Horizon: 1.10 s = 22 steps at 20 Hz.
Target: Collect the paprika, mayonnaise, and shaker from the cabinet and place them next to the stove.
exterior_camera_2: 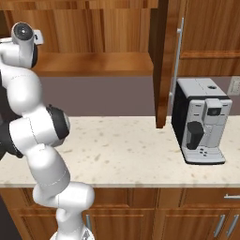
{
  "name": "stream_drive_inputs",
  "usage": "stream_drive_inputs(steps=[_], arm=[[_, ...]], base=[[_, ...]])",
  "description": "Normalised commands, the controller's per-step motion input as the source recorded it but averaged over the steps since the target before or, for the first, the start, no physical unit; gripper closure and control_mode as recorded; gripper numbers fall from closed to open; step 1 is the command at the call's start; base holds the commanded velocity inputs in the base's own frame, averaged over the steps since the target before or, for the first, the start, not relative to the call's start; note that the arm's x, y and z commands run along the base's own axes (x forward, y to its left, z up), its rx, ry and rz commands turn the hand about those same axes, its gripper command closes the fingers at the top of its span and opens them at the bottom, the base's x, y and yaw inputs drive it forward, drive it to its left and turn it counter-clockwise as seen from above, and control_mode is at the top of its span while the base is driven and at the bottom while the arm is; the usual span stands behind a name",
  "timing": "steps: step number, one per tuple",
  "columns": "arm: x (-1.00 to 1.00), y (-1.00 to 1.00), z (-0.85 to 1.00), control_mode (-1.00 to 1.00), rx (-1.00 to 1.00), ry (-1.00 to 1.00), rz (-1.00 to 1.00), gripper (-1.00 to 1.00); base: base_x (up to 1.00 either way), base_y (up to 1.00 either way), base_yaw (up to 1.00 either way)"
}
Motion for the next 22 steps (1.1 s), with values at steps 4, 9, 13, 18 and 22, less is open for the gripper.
stream_drive_inputs(steps=[4, 9, 13, 18, 22], arm=[[0.0, 0.23, 0.0, -1.0, 0.0, 0.0, 0.0, -1.0], [0.0, 0.05, 0.0, -1.0, 0.0, 0.01, 0.0, -1.0], [0.0, 0.0, -0.01, -1.0, 0.0, 0.04, 0.0, -1.0], [0.0, 0.0, -0.06, -1.0, 0.0, 0.04, 0.0, -1.0], [0.01, 0.0, -0.07, -1.0, 0.0, 0.05, 0.0, -1.0]], base=[[0.0, 0.0, 0.0], [0.0, 0.0, 0.0], [0.0, 0.0, 0.0], [0.0, 0.0, 0.0], [0.0, 0.0, 0.0]])
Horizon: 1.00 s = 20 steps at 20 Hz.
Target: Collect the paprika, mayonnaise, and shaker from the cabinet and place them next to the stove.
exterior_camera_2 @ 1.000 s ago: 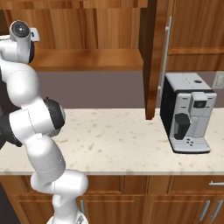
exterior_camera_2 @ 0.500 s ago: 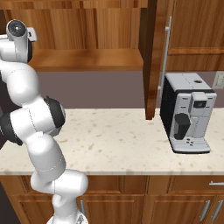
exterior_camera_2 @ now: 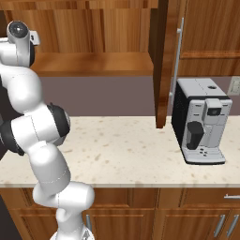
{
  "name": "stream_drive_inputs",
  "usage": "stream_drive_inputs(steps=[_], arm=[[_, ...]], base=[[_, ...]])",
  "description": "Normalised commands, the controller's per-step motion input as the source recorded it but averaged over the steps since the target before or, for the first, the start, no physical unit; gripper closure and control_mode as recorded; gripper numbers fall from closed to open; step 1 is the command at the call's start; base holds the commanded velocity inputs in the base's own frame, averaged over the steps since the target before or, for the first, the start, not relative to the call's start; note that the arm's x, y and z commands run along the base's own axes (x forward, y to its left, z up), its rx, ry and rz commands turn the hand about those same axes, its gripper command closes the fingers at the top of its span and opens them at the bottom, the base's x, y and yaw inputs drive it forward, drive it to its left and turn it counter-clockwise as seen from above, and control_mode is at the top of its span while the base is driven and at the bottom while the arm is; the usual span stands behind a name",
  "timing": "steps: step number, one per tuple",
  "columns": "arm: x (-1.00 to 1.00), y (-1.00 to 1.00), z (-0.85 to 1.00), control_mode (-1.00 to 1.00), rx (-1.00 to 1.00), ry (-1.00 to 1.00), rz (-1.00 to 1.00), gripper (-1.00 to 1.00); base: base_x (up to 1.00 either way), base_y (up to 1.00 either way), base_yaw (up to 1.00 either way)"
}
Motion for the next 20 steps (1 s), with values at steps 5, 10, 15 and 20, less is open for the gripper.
stream_drive_inputs(steps=[5, 10, 15, 20], arm=[[0.0, 0.0, 0.0, -1.0, 0.0, 0.01, 0.0, -1.0], [0.0, 0.0, 0.0, -1.0, 0.0, 0.0, 0.0, -1.0], [0.0, 0.0, 0.0, -1.0, 0.0, 0.03, 0.0, -1.0], [0.14, 0.0, 0.0, -1.0, 0.0, 0.06, 0.0, -1.0]], base=[[0.0, 0.0, 0.0], [0.0, 0.0, 0.0], [0.0, 0.0, 0.0], [0.0, 0.0, 0.0]])
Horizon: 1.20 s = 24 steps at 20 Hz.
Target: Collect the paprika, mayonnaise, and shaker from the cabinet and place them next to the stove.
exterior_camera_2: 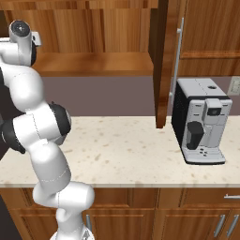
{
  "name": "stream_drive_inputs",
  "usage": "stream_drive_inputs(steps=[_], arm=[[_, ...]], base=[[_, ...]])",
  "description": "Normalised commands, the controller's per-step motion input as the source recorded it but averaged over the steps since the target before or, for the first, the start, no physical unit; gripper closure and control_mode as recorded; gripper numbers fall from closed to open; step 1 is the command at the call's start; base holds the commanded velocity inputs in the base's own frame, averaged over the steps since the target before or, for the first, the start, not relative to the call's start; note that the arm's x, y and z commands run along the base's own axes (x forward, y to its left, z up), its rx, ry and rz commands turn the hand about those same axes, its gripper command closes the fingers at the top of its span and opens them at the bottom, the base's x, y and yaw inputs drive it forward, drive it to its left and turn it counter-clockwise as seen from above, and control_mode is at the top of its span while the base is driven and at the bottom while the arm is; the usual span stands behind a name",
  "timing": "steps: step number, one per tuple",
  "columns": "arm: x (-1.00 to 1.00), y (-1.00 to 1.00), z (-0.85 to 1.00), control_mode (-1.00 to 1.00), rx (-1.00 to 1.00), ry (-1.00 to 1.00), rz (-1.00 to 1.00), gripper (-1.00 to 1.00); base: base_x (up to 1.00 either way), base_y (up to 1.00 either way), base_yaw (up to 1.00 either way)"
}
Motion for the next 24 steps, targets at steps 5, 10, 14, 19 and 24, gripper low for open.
stream_drive_inputs(steps=[5, 10, 14, 19, 24], arm=[[0.15, 0.0, 0.0, -1.0, 0.0, 0.05, 0.0, -1.0], [0.02, 0.0, 0.0, -1.0, 0.0, 0.01, 0.0, -1.0], [0.0, 0.09, 0.0, -1.0, 0.0, 0.0, 0.0, -1.0], [0.03, 0.02, 0.0, -1.0, 0.0, 0.0, 0.0, -1.0], [0.07, 0.0, -0.01, -1.0, 0.0, 0.0, 0.0, -1.0]], base=[[0.0, 0.0, 0.0], [0.0, 0.0, 0.0], [0.0, 0.0, 0.0], [0.0, 0.0, 0.0], [0.0, 0.0, 0.0]])
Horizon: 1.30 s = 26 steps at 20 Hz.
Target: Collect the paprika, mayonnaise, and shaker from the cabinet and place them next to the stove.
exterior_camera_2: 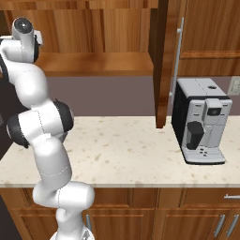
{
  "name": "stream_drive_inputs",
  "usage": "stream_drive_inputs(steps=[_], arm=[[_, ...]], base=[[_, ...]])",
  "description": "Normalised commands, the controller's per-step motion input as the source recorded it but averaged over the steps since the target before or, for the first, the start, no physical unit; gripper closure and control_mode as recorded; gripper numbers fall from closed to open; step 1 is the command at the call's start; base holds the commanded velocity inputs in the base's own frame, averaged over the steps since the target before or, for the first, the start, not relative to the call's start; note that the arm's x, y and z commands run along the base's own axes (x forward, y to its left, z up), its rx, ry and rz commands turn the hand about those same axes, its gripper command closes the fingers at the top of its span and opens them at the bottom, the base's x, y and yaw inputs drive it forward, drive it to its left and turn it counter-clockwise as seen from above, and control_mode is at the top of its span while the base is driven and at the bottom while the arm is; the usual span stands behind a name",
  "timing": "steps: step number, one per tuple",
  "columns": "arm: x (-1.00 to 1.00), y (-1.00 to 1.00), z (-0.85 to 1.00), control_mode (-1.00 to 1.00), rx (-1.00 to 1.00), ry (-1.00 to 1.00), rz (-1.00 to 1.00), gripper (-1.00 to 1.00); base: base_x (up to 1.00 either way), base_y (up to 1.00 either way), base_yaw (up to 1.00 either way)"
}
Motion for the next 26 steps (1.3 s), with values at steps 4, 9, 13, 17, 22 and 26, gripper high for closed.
stream_drive_inputs(steps=[4, 9, 13, 17, 22, 26], arm=[[0.05, 0.0, -0.05, -1.0, 0.0, 0.01, 0.0, -1.0], [0.12, 0.01, -0.1, -1.0, 0.0, 0.04, 0.0, -1.0], [0.18, 0.0, -0.1, -1.0, 0.0, 0.06, 0.0, -1.0], [0.15, 0.0, -0.09, -1.0, 0.0, 0.05, 0.0, -1.0], [0.14, 0.25, -0.18, -1.0, 0.0, 0.04, 0.02, 1.0], [0.08, 0.44, -0.21, -1.0, 0.0, 0.03, 0.06, 1.0]], base=[[0.0, 0.0, 0.0], [0.0, 0.0, 0.0], [0.0, 0.0, 0.0], [0.0, 0.0, 0.0], [0.0, 0.0, 0.0], [0.0, 0.0, 0.0]])
